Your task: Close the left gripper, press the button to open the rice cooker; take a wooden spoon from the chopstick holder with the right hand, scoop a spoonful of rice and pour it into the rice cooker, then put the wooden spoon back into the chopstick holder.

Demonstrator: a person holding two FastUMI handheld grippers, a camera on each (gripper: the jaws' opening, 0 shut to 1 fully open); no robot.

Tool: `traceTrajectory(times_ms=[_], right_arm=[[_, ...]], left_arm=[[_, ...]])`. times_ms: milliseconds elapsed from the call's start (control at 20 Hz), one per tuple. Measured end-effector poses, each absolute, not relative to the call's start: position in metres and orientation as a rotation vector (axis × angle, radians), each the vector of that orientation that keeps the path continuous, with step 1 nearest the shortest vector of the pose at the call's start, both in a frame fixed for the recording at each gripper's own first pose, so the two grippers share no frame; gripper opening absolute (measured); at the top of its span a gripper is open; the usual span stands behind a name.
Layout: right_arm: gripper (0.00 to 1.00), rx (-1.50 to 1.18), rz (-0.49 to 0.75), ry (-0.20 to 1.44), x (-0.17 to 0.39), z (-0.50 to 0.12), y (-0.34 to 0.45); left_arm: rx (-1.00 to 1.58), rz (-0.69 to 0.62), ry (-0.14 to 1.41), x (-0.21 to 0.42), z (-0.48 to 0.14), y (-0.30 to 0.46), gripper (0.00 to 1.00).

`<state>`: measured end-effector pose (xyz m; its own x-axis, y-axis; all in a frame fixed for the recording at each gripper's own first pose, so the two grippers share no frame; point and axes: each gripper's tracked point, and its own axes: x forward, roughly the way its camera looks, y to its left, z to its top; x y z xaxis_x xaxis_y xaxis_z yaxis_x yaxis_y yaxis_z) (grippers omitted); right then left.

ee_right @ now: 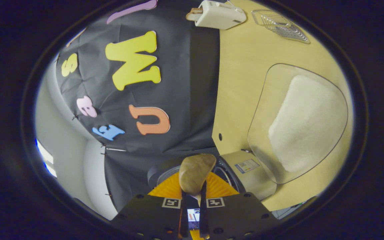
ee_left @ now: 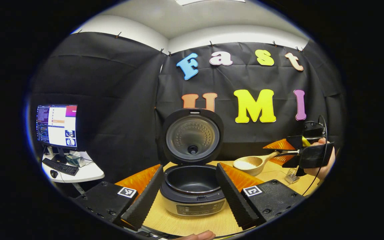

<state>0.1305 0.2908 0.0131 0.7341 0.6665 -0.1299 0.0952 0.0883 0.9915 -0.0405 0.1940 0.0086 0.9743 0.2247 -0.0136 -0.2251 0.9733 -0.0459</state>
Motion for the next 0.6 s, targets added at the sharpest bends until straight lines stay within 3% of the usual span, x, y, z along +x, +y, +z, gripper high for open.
traceTrajectory(times_ms=[250, 600], right_arm=[[0.13, 1.249, 0.47, 0.642, 0.143, 0.022, 0.342], [0.12, 0.909, 0.368, 0.593, 0.166, 0.027, 0.391]], left_arm=[[-0.064, 0.236, 0.02, -0.044, 0.005, 0.204, 1.0], [-0.092, 0.306, 0.034, -0.052, -0.001, 0.235, 1.0]])
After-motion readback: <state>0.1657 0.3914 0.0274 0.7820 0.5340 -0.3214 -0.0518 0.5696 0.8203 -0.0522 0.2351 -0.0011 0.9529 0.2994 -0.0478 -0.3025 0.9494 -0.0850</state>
